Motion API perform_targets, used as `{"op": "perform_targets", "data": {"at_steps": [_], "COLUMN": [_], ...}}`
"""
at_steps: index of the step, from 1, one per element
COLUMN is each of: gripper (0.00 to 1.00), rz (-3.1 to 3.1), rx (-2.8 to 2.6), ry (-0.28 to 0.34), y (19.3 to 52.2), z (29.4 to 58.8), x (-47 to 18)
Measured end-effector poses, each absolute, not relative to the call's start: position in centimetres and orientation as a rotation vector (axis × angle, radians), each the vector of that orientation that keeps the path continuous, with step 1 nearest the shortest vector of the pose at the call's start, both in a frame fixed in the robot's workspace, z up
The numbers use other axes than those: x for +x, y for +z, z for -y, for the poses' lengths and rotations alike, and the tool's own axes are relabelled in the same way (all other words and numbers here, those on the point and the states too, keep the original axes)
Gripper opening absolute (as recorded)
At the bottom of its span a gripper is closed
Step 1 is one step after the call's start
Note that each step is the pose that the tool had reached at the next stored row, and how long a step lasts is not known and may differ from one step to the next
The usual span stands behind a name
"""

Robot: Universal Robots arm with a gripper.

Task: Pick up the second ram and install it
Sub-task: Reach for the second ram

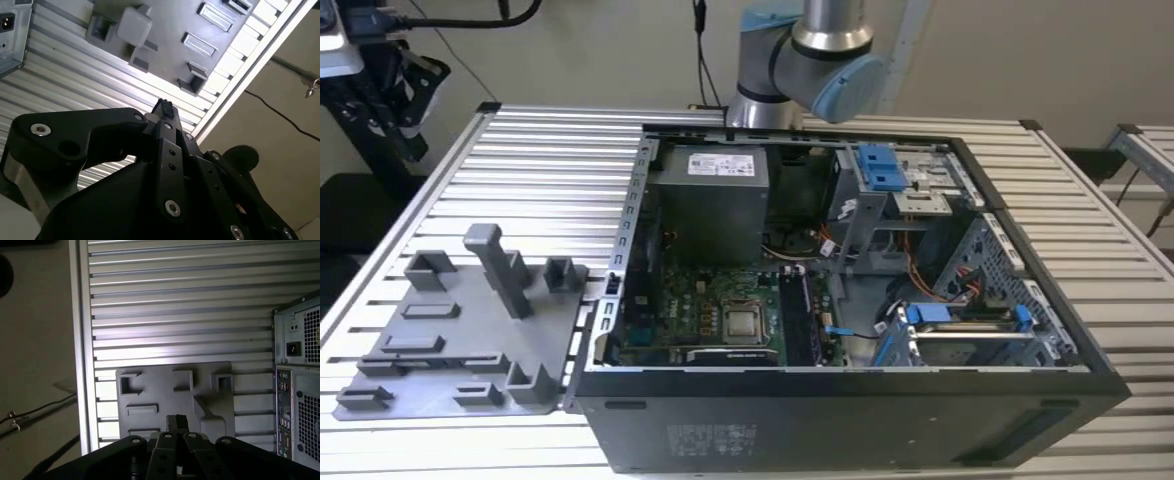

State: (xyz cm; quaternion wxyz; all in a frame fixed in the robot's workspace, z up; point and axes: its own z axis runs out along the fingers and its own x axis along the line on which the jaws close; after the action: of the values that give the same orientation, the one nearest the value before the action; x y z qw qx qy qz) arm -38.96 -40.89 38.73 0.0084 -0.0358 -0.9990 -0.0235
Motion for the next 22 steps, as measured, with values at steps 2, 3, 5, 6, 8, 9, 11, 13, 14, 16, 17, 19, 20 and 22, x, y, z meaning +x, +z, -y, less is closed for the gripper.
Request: {"op": "perform_targets", "data": {"at_steps": [2,3,5,6,8,9,11,13,14,16,17,19,20,22], "gripper": [0.11,0.11,0.11,0.11,0.11,0.11,0.11,0.11,0.11,0.11,0.11,0.11,0.11,0.11], "rz": [3.122,3.122,3.122,3.122,3.122,3.122,3.122,3.122,3.122,3.122,3.122,3.122,3.122,3.122], "rx": [-0.112,-0.112,-0.112,-0.112,-0.112,-0.112,-0.112,-0.112,-0.112,-0.112,-0.112,-0.112,-0.112,-0.112], "ry": [-0.073,-0.073,-0.073,-0.073,-0.073,-0.073,-0.073,-0.073,-0.073,-0.074,-0.073,-0.073,-0.074,-0.073], "y": [38.7,38.7,38.7,38.7,38.7,38.6,38.6,38.6,38.6,38.6,38.6,38.5,38.5,38.5], "z": [41.1,41.3,41.6,41.8,42.1,42.3,42.6,42.9,43.1,43.4,43.6,43.9,44.1,44.5], "x": [-39.0,-39.0,-39.0,-39.0,-39.0,-39.0,-39.0,-39.0,-39.1,-39.1,-39.1,-39.1,-39.1,-39.1]}}
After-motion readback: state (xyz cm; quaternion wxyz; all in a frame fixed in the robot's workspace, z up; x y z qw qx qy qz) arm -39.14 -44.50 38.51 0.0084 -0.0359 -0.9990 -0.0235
